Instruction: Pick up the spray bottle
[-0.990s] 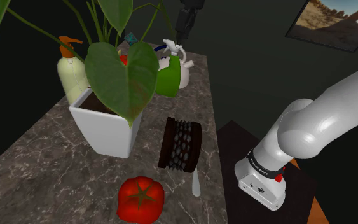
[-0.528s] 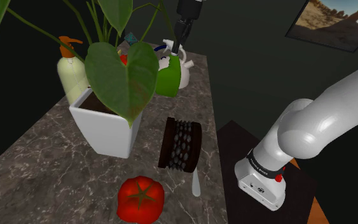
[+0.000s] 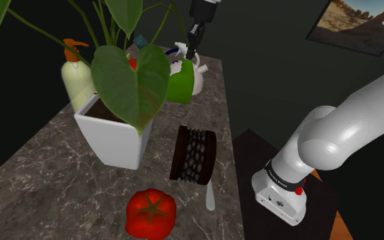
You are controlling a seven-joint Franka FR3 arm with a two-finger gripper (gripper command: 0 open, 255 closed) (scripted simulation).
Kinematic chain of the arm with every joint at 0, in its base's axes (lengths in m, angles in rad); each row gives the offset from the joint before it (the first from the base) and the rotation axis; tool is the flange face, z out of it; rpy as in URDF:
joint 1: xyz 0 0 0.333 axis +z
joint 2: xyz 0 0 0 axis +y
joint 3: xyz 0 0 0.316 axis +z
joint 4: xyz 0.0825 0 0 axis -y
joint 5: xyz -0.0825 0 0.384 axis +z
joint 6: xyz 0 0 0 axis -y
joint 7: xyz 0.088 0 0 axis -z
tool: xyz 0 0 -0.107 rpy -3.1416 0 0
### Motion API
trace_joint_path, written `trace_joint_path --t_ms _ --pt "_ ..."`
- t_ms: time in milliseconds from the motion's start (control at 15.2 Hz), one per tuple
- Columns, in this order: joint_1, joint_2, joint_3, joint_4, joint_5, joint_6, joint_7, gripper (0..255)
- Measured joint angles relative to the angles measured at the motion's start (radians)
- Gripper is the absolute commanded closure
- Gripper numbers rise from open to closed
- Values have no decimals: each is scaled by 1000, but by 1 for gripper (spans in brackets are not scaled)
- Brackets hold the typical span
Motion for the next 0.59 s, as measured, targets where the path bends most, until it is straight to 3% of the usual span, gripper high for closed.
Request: trace_joint_path --t_ms 594 --pt "0 0 0 66 -1 -67 7 255"
